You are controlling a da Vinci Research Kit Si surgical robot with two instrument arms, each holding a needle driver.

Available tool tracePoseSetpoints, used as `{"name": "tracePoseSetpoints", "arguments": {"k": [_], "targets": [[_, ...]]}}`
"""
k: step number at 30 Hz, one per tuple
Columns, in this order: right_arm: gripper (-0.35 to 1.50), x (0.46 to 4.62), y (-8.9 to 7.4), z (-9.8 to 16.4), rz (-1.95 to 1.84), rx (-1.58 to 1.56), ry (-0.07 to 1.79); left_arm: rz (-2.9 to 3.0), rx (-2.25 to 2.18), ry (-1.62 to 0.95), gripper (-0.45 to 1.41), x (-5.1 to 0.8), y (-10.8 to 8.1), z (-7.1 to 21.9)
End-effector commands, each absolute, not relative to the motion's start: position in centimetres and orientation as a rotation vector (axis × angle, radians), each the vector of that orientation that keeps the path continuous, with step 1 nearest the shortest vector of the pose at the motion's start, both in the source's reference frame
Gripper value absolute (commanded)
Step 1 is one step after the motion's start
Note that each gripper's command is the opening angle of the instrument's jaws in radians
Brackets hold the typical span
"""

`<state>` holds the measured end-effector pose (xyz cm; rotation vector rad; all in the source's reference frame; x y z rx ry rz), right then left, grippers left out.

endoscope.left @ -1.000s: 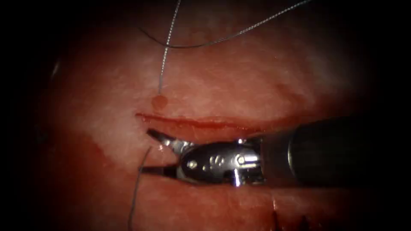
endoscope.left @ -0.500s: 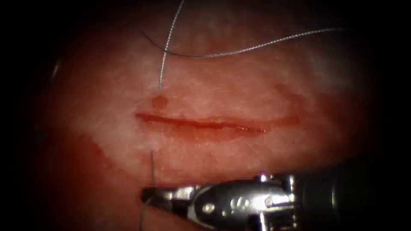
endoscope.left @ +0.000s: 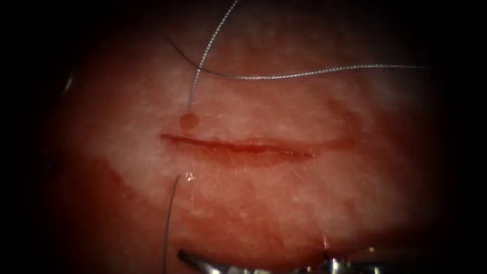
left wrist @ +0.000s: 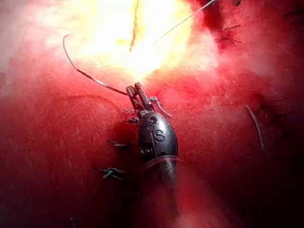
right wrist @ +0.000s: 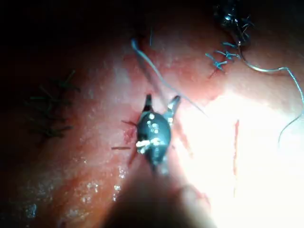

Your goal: Wound Closure

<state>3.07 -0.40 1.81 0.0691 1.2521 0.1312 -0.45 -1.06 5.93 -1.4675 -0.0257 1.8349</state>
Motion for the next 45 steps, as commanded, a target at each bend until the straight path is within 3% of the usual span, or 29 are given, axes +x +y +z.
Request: {"name": "tracePoseSetpoints", "arguments": {"k": [1,10,12,13,14,15,21,40,41,42,44,45], "targets": [[1.08,3.12,-0.3,2.1,0.146,0.055,1.236,1.834,-1.464,-0.032,-0.45,-0.48,-1.2,6.0],[1.03,3.54,0.0,3.2,0.157,-0.009,1.200,1.834,-1.466,-0.031,-0.45,-0.48,-1.2,6.0],[0.66,3.65,0.0,3.3,0.154,0.022,1.200,1.835,-1.468,-0.034,-0.45,-0.48,-1.2,6.0],[0.27,3.66,0.0,3.3,0.151,0.035,1.206,1.835,-1.468,-0.034,-0.45,-0.48,-1.2,6.0],[-0.23,3.67,0.0,3.3,0.143,0.063,1.214,1.835,-1.468,-0.034,-0.45,-0.48,-1.2,6.0],[-0.35,3.66,0.0,3.3,0.128,0.082,1.205,1.835,-1.468,-0.034,-0.45,-0.48,-1.2,6.0],[-0.35,3.35,-0.1,2.8,0.163,0.068,1.157,1.835,-1.469,-0.035,-0.45,-0.47,-1.2,6.0],[-0.35,3.32,-0.8,1.3,0.068,0.136,1.310,1.835,-1.469,-0.034,-0.45,-0.47,-1.2,6.0],[-0.03,3.30,-0.8,1.4,0.072,0.124,1.312,1.835,-1.469,-0.034,-0.45,-0.47,-1.2,6.0],[0.81,3.27,-0.7,1.4,0.084,0.073,1.292,1.835,-1.469,-0.034,-0.45,-0.47,-1.2,6.0],[1.15,3.24,-0.6,1.5,0.111,0.036,1.267,1.835,-1.469,-0.034,-0.45,-0.47,-1.2,6.0],[1.15,3.23,-0.6,1.6,0.116,0.033,1.262,1.835,-1.469,-0.034,-0.45,-0.47,-1.2,6.0]]}}
